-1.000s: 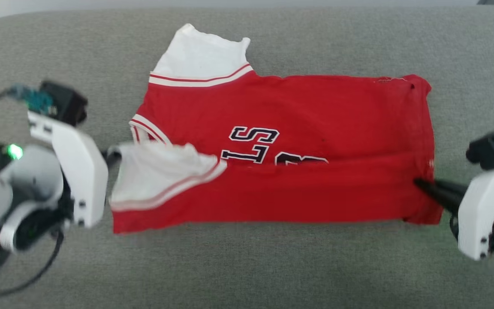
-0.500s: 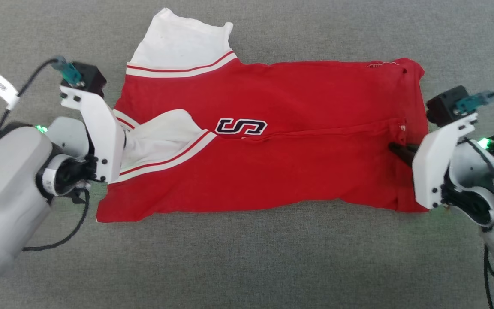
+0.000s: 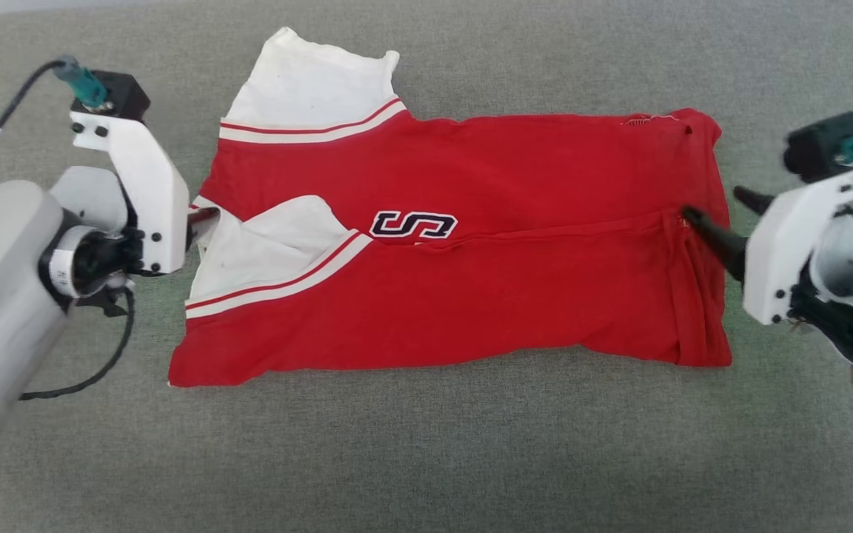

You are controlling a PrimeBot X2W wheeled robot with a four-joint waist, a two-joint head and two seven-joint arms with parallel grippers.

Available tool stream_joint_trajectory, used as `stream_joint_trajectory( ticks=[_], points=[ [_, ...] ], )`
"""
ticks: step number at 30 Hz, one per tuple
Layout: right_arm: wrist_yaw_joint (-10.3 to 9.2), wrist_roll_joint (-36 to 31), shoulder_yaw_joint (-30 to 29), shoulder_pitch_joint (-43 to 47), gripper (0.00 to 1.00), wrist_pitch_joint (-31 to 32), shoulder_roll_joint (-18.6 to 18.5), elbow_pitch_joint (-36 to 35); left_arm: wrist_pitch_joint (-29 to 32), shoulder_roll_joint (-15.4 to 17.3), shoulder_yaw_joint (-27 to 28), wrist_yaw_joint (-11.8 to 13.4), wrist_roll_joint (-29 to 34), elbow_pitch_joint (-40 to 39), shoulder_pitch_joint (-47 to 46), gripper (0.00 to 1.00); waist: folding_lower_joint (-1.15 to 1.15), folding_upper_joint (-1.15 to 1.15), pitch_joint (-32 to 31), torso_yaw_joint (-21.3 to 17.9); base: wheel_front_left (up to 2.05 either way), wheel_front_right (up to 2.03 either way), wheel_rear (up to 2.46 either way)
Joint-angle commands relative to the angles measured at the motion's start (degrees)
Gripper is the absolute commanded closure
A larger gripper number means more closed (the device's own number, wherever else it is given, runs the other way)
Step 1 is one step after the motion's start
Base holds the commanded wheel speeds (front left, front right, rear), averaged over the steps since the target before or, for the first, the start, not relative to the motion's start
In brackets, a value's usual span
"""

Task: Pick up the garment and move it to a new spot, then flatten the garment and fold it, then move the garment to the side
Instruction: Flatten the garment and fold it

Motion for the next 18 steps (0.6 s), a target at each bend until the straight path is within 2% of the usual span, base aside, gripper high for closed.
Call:
stream_joint_trajectory(
  ticks=[1,2,5,11,15,18],
  points=[
    [-0.02,-0.8,-1.1,1.4,0.00,-0.9,0.6,-1.1,0.2,1.0,-0.1,0.3,0.9,-1.6,0.9,0.00,0.00,0.00,-0.2,0.1,0.00,0.00,0.00],
    [-0.02,-1.4,-3.0,2.5,0.00,-2.0,1.0,-2.4,0.7,2.2,-0.5,0.5,1.3,-3.8,1.4,0.00,0.00,0.00,-0.3,0.2,0.00,0.00,0.00],
    [-0.02,-3.9,-8.4,6.2,0.00,-4.3,2.6,-6.6,0.5,5.3,0.6,3.1,0.0,-10.9,3.1,0.00,0.00,0.00,-0.6,0.2,0.00,0.00,0.00],
    [-0.02,-10.1,-19.0,13.9,0.00,-8.8,9.0,-15.9,1.2,11.4,1.6,10.4,-2.9,-25.2,9.5,0.00,0.00,0.00,-0.6,-0.5,0.00,0.00,0.00],
    [-0.02,-12.6,-23.1,18.5,0.00,-9.1,13.7,-21.3,1.6,14.4,1.2,14.9,-3.4,-31.2,13.4,0.00,0.00,0.00,-0.3,-1.5,0.00,0.00,0.00],
    [-0.02,-13.3,-24.3,21.3,0.00,-8.3,16.3,-24.5,1.3,15.6,1.3,17.2,-4.5,-33.5,15.9,0.00,0.00,0.00,0.0,-2.6,0.00,0.00,0.00]
  ],
)
